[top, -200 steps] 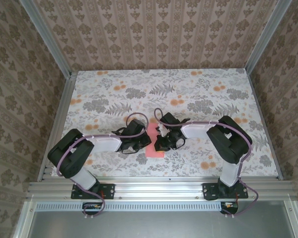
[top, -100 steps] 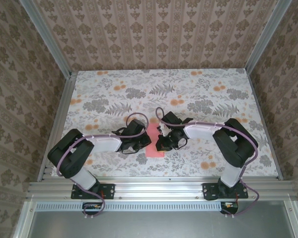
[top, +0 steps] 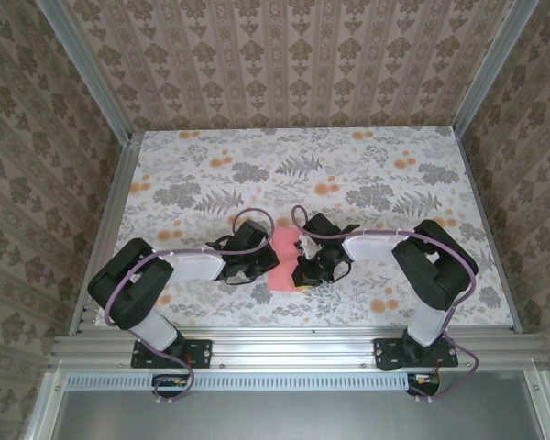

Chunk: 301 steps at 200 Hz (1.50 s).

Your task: Fold a paper plane with a square sheet of paper (pick it up from the middle)

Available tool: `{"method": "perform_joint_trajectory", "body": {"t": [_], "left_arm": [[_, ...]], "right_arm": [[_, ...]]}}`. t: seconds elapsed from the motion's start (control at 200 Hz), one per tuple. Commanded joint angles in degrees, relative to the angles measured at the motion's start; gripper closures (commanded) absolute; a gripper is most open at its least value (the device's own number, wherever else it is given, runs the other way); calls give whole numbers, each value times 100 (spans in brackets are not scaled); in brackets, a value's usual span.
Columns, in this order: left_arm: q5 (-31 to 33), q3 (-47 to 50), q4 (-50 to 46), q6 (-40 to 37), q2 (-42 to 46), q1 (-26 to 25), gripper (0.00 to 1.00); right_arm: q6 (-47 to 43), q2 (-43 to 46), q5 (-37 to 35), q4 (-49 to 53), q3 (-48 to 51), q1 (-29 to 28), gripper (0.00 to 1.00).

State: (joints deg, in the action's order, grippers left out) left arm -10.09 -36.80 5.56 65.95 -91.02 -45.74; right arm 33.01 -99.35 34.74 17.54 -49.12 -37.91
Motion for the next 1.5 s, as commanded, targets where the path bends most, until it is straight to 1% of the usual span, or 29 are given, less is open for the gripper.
{"method": "perform_joint_trajectory", "body": {"t": [0.0,0.245,0.315,0.4,0.51,0.575,0.63,0.69,0.835,1.01,1.1,1.22,1.26,1.355,1.41,1.5], "left_arm": [[122,10,-490,-12,-3,3,90],[98,-33,-504,-32,13,-4,89],[79,-45,-495,-48,60,-9,89],[22,-124,-515,-133,152,-4,87],[11,-369,-782,-320,413,-22,83],[98,-540,-1073,-468,644,-32,81],[217,-670,-1361,-565,854,-40,77],[313,-745,-1587,-636,1054,-40,75],[235,-723,-1708,-707,1286,-44,74],[23,-825,-1585,-802,1118,-175,77],[-101,-967,-1575,-877,871,-255,82],[-203,-1068,-1435,-880,542,-416,84],[-252,-1111,-1392,-844,422,-435,85],[-196,-1172,-1329,-795,240,-495,86],[-117,-1194,-1401,-787,137,-504,86],[6,-1197,-1500,-760,-8,-498,86]], "right_arm": [[59,336,-16,160,130,-13,91],[-9,-318,-335,89,367,-9,92],[-27,-198,-360,133,347,-6,91],[-56,177,-396,250,241,11,90],[-50,857,-673,317,123,135,84],[2,1195,-846,180,175,277,74],[69,1408,-865,-64,287,452,68],[163,1491,-805,-328,382,658,60],[277,1226,-368,-786,309,873,56],[340,725,-81,-1019,183,865,54],[384,649,-2,-1134,223,864,54],[382,618,46,-1208,279,864,53],[372,589,51,-1194,289,860,53],[349,540,19,-1193,332,864,52],[344,498,9,-1200,348,864,50],[348,409,-1,-1256,373,864,49]]}}
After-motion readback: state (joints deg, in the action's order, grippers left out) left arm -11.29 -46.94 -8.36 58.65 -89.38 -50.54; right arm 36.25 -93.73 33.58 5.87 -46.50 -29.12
